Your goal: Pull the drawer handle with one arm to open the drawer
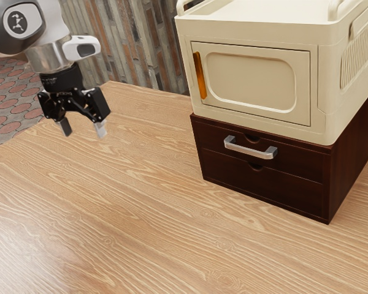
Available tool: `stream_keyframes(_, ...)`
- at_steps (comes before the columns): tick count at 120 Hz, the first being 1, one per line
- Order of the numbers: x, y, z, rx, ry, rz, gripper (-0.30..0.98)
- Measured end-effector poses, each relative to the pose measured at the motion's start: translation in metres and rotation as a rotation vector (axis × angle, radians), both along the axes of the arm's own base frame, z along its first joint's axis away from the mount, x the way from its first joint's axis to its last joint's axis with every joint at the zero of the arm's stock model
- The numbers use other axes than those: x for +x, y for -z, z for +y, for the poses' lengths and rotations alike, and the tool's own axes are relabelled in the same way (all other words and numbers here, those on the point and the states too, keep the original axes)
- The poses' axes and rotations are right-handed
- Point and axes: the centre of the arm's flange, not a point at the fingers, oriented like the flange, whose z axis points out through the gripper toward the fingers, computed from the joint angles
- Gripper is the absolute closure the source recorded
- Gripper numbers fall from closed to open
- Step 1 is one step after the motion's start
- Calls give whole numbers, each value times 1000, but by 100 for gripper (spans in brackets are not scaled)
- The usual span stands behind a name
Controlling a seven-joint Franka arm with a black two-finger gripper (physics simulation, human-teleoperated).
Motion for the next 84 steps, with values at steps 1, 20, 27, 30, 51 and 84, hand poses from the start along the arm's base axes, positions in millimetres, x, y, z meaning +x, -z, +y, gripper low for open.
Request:
stream_keyframes(1,0,0,1,0,-2,0,0)
stream_keyframes(20,-3,-2,10,0,-19,-5,0)
stream_keyframes(27,-19,-44,1,4,2,-87,0)
stream_keyframes(30,-38,-83,-8,7,23,-166,0)
stream_keyframes(51,-55,-129,-107,34,312,-277,0)
stream_keyframes(84,1,-19,-171,62,784,-255,0)
